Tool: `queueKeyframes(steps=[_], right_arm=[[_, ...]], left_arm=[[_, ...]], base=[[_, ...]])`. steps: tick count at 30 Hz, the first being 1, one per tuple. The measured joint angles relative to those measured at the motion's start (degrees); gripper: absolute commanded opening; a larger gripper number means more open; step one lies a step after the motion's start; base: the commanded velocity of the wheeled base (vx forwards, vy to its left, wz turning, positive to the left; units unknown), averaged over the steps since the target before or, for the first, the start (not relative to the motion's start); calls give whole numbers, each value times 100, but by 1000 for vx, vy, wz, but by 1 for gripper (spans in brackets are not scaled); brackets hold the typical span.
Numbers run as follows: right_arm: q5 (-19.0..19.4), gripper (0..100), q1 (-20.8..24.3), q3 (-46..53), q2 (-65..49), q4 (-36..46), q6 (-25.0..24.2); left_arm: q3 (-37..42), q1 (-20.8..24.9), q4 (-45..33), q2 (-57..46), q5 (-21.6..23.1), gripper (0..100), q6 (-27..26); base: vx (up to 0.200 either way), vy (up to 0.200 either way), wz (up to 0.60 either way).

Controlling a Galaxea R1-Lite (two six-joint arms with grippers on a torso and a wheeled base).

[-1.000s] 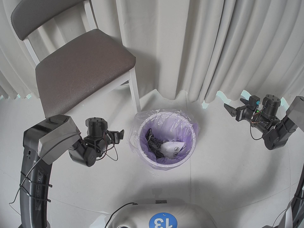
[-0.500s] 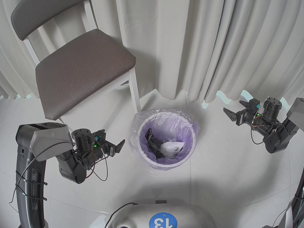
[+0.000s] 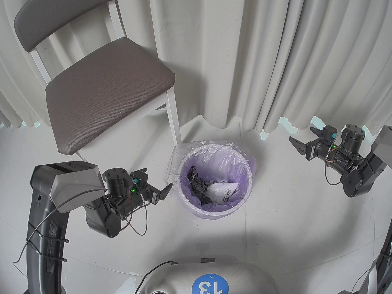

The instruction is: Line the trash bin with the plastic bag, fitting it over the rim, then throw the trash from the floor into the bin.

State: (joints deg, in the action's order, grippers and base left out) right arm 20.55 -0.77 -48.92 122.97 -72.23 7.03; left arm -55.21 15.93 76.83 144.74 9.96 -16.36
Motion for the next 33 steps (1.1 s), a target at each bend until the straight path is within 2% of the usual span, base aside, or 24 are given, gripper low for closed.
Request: queueKeyframes(steps=[6, 13, 23, 33], right_arm=[[7, 100, -22, -6, -4, -17, 0], [68, 100, -33, -17, -4, -33, -4], [88, 100, -39, -22, -4, -52, -1], [88, 100, -38, -37, 5, -52, -4]], left_arm=[[-857, 68, -618, 245, -261, 100, -77], [-1645, 115, -1035, 466, -386, 100, -624], [-2411, 162, -1001, 785, -472, 100, -1712], [-2453, 179, -534, 892, -176, 100, -2294]], base=[[0, 0, 0], [0, 0, 0], [0, 0, 0], [0, 0, 0]])
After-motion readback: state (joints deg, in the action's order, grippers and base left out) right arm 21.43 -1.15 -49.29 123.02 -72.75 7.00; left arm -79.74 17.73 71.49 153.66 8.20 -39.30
